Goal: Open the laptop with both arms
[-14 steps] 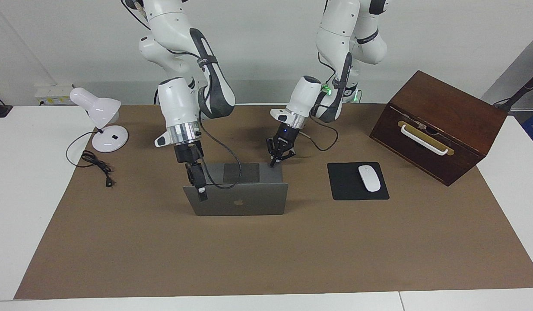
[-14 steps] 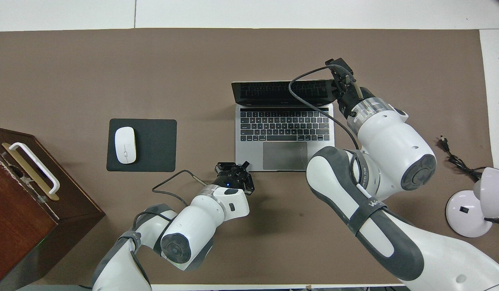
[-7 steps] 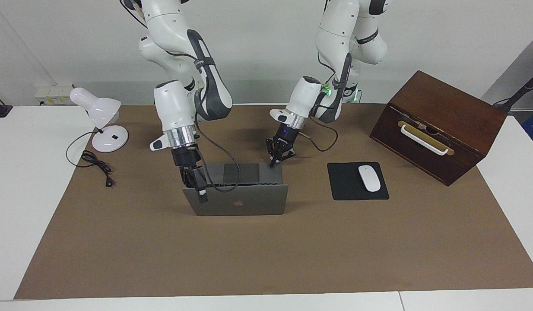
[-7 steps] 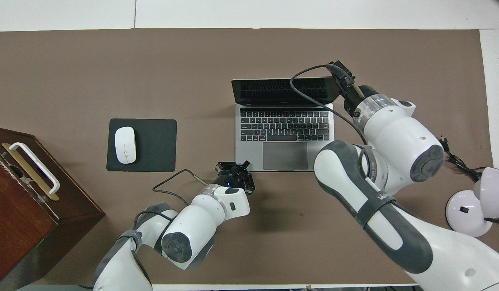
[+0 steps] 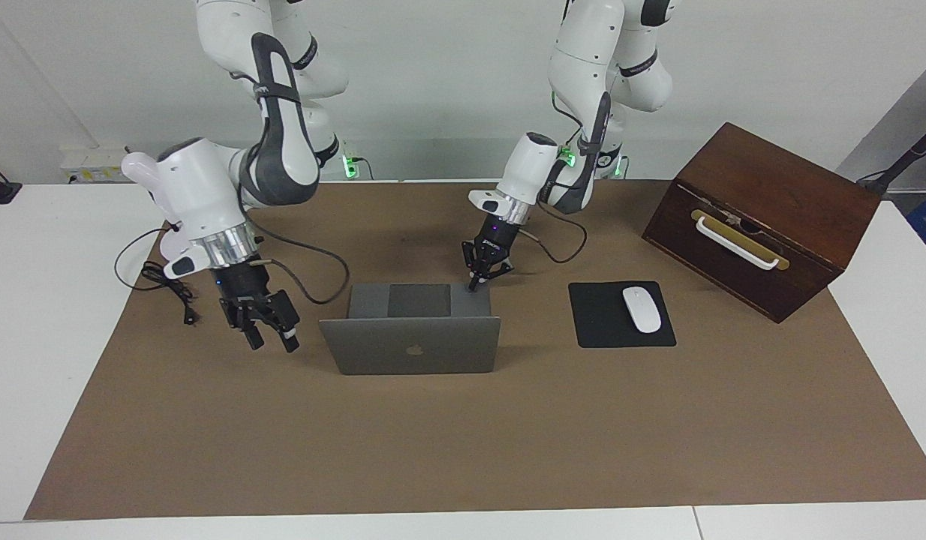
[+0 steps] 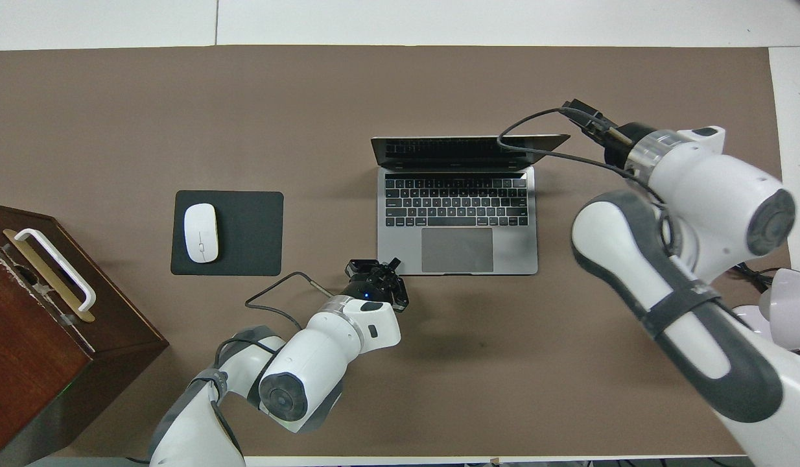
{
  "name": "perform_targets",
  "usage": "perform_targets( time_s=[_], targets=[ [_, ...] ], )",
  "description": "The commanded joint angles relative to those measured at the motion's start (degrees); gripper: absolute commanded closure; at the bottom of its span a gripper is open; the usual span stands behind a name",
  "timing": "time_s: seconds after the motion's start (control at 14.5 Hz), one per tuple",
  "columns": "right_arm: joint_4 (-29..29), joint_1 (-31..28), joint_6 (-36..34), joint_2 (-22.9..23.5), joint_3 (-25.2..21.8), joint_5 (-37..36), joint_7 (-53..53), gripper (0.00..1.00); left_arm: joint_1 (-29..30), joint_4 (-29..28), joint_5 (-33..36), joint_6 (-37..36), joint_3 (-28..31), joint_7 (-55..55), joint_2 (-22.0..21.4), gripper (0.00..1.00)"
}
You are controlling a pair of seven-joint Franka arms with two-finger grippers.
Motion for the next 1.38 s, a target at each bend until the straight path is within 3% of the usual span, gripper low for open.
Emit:
perform_targets(
  time_s=[0.0,0.28,0.83,0.97,1.31],
  targets=[
    [-0.04,-0.55,-2.53,-1.03,0.44,0.23,-1.1,0.0,0.04,1.1,0.42,1.32,0.24,0.67,2.05,1.0],
    [3.12,-2.57,-8.49,-1.12,0.09,-6.16,-1.19,0.0,0.31,1.36,-0.2,1.23,0.24,0.5,1.96,1.0],
    [15.87,-9.78,-34.85,-3.93,0.0,-28.22,-1.54,0.0,1.01,1.45,-0.37,1.06,0.24,-4.78,-1.02,1.0],
    [15.01,-10.22,-38.04,-7.17,0.0,-33.24,-5.12,0.0,1.27,1.36,-0.37,0.88,0.24,-6.35,-1.9,1.0],
    [12.81,-13.56,-41.82,-10.77,0.0,-33.79,-9.53,0.0,1.88,1.36,-0.37,-5.07,0.24,-8.12,-5.76,1.0]
  ],
)
